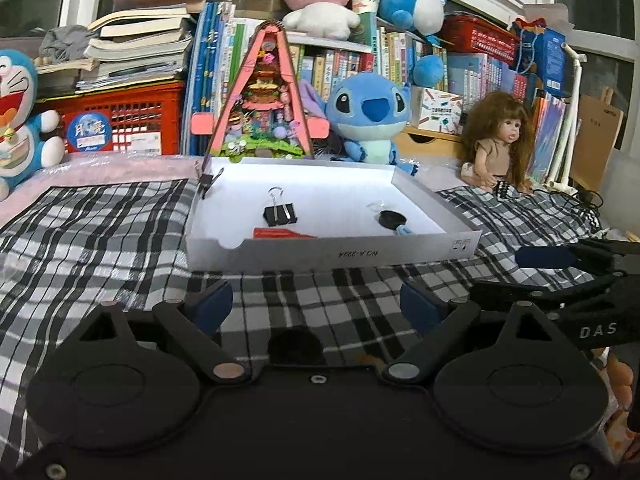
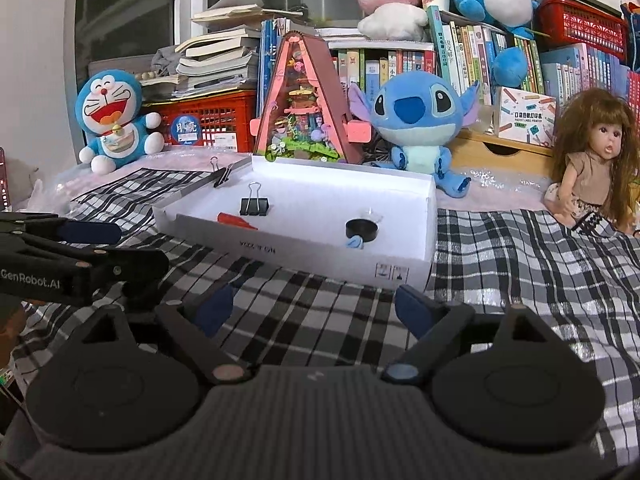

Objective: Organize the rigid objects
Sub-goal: 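Move both grippers back toward the black caps on the cloth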

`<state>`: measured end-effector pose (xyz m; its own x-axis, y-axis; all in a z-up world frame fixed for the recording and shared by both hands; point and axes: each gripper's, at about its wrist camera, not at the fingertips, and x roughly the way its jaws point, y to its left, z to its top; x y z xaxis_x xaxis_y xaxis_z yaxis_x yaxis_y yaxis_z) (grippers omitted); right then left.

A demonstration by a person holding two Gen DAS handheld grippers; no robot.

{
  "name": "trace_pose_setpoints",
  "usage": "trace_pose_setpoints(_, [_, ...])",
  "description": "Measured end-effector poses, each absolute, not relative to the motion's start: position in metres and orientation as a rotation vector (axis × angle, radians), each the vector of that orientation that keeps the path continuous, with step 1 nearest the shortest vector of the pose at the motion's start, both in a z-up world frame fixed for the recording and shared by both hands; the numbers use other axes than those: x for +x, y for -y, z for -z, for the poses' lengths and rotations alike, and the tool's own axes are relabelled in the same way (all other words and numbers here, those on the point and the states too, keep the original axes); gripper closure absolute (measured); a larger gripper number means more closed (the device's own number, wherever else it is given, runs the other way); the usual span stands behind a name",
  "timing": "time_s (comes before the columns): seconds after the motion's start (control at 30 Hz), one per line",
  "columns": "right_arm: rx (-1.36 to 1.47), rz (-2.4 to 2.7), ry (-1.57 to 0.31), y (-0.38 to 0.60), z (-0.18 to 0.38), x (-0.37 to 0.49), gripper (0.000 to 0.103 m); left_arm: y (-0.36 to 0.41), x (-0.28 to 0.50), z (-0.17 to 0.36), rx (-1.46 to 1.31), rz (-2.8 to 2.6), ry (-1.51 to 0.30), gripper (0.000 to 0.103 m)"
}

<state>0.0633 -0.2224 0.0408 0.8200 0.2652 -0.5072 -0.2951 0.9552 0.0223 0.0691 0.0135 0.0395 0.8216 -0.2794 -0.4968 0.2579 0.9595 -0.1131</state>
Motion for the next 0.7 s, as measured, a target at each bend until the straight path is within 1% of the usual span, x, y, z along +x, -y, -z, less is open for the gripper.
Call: trace_pose_setpoints(0.7, [-0.081,-0.301,-0.555,0.22,-0.024,0.04,0.009,-0.025,0.041,-0.022,-0.014,0.282,-0.538,0.016])
